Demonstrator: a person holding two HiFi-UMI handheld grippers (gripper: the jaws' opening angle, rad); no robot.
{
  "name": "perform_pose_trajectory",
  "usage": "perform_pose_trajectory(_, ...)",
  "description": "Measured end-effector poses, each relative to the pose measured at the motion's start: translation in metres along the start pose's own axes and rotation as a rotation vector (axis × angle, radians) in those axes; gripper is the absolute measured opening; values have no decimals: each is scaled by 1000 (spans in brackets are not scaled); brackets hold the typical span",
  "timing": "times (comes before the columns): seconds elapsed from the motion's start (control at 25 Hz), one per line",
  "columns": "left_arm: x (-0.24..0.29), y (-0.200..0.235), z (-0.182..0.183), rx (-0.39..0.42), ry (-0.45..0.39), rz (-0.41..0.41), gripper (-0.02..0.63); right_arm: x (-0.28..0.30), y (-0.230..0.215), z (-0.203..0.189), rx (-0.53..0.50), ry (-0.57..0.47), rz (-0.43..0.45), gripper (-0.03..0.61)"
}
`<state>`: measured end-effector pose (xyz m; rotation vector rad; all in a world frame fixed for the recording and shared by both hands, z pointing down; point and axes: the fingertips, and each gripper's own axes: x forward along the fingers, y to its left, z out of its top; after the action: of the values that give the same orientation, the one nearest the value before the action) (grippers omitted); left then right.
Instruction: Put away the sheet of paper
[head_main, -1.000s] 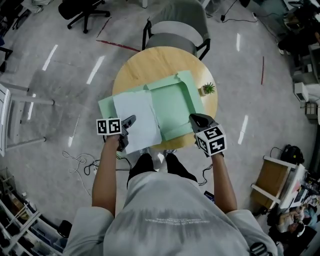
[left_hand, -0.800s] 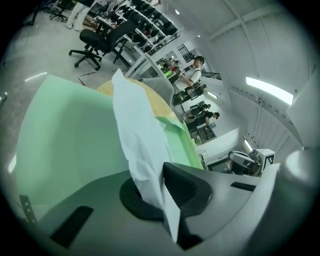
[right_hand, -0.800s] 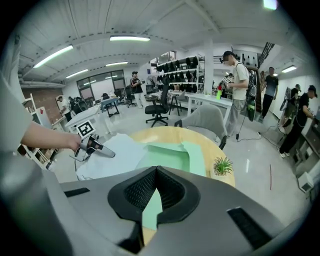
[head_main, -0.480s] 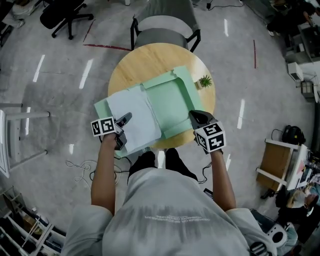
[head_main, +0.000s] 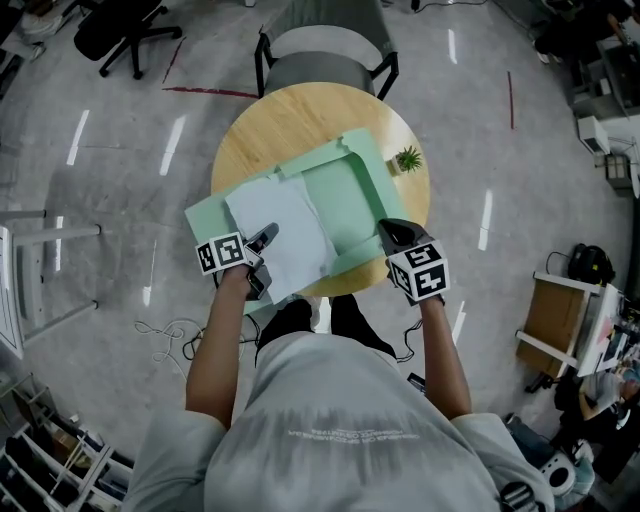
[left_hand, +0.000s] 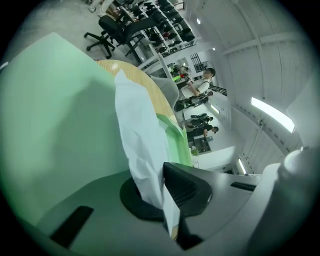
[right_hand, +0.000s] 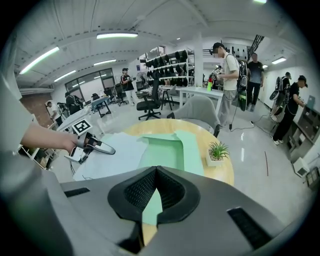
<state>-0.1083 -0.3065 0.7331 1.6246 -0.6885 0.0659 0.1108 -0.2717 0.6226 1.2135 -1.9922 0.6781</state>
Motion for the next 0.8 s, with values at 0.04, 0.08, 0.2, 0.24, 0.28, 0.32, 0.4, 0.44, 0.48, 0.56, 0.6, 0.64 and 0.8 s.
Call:
perform_pose_trajectory(0.04, 1, 0, 1, -12, -21, 13, 20, 0, -1, 0, 2, -1, 4, 28)
perform_pose_trajectory(0.08, 2, 0, 1, -22, -40, 22, 20, 0, -2, -1, 4, -3, 10, 28)
perform_pose_trajectory(0.2, 9, -4, 0, -37, -69, 40, 20, -1, -5, -2, 6, -9, 26, 28)
perform_pose_trajectory(0.24, 13, -6, -1, -36, -70, 48, 20, -1, -6, -2, 7, -11, 30, 28)
perform_pose_trajectory(0.28, 16, -7, -2, -34, -72, 57, 20, -2, -8, -3, 7, -13, 33, 28)
perform_pose_trajectory(0.32, 20, -8, -4, -31, -73, 65, 20, -3, -10, -5, 8, -14, 36, 28)
perform_pose_trajectory(0.4, 29, -11, -7, -24, -71, 77, 20, -4, -14, -8, 9, -16, 41, 28)
perform_pose_trajectory(0.44, 33, -14, -9, -17, -67, 82, 20, -6, -16, -10, 10, -15, 43, 28)
perform_pose_trajectory(0.48, 38, -16, -11, -10, -63, 85, 20, -7, -18, -12, 9, -14, 45, 28)
perform_pose_trajectory(0.56, 46, -22, -13, 0, -58, 93, 20, -10, -22, -16, 4, -11, 52, 28)
perform_pose_trajectory(0.6, 49, -24, -13, 5, -58, 99, 20, -12, -23, -18, 1, -10, 57, 28)
perform_pose_trajectory(0.64, 51, -26, -13, 11, -60, 107, 20, -13, -25, -19, -1, -10, 61, 28)
perform_pose_trajectory(0.8, 50, -26, -12, 48, -69, 171, 32, -17, -32, -26, 12, -13, 72, 28)
